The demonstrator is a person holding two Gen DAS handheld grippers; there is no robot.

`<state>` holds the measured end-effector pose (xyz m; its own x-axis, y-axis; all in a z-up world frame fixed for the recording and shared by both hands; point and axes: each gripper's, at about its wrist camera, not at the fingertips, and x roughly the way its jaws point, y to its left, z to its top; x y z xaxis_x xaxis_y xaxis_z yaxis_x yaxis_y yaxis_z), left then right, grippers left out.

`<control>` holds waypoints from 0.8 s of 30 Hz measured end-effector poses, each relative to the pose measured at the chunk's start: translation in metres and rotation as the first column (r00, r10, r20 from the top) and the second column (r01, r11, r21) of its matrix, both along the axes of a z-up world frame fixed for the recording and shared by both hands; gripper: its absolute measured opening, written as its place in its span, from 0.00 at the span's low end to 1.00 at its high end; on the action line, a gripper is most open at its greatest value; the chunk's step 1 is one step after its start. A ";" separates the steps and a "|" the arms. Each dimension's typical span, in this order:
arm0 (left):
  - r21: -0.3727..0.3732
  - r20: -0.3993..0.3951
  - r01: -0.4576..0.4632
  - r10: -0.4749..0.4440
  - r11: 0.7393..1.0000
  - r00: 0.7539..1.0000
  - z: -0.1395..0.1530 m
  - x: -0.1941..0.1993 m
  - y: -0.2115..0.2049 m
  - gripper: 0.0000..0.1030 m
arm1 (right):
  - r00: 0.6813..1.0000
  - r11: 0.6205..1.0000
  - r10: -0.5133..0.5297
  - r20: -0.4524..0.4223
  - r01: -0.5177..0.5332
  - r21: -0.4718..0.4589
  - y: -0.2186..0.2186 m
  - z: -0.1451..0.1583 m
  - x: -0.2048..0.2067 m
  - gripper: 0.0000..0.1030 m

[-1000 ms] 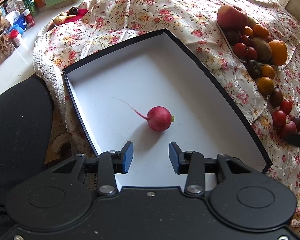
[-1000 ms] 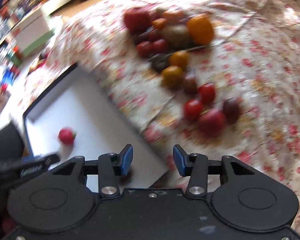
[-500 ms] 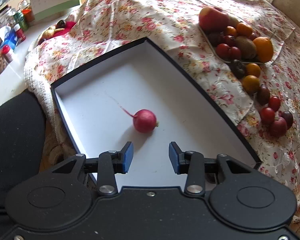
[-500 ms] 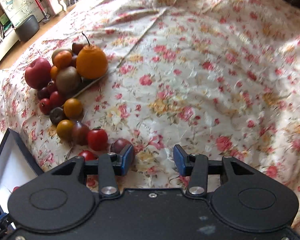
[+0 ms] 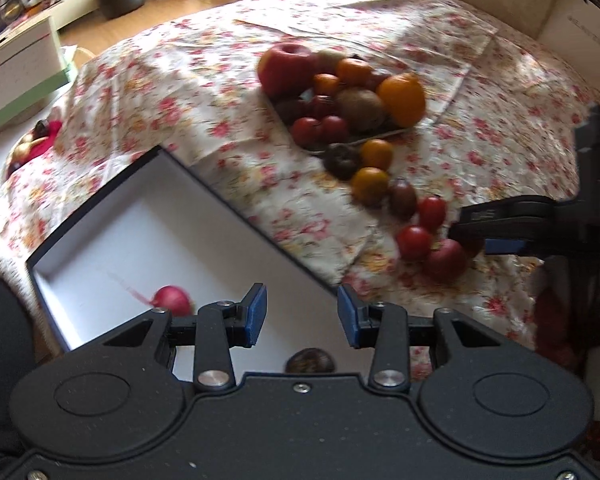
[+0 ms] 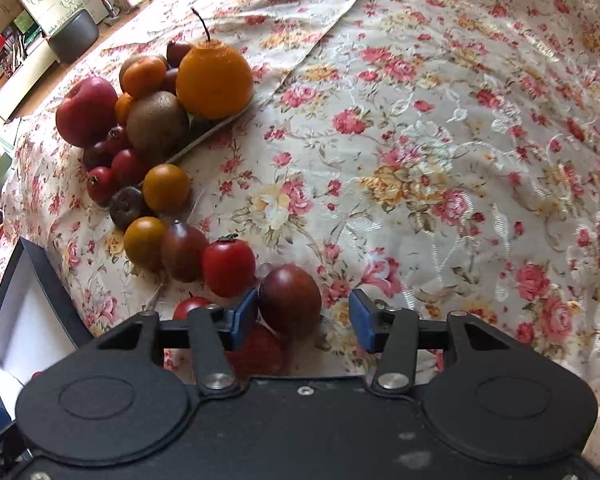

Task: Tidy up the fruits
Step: 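Grasp the dark red plum with the right gripper while the left gripper approaches the fruit, then grasp the round red radish with the left gripper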

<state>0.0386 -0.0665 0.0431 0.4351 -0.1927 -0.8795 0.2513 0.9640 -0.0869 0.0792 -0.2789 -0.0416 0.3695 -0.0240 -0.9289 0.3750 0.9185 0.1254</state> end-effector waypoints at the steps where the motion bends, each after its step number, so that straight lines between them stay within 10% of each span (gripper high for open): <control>1: -0.005 -0.009 0.012 -0.012 1.000 1.000 -0.001 0.002 -0.007 0.48 | 1.000 1.000 0.005 -0.005 -0.005 -0.007 0.001 -0.002 0.001 0.48; 24: -0.027 -0.135 0.124 -0.126 0.992 0.983 -0.041 0.032 -0.128 0.47 | 0.982 0.992 -0.121 0.146 0.124 -0.010 -0.077 0.039 -0.041 0.37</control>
<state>0.0706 -0.1947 0.0022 0.2834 -0.2547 -0.9245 0.3544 0.9236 -0.1458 0.0383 -0.3559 -0.0022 0.4935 -0.0944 -0.8646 0.4638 0.8695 0.1698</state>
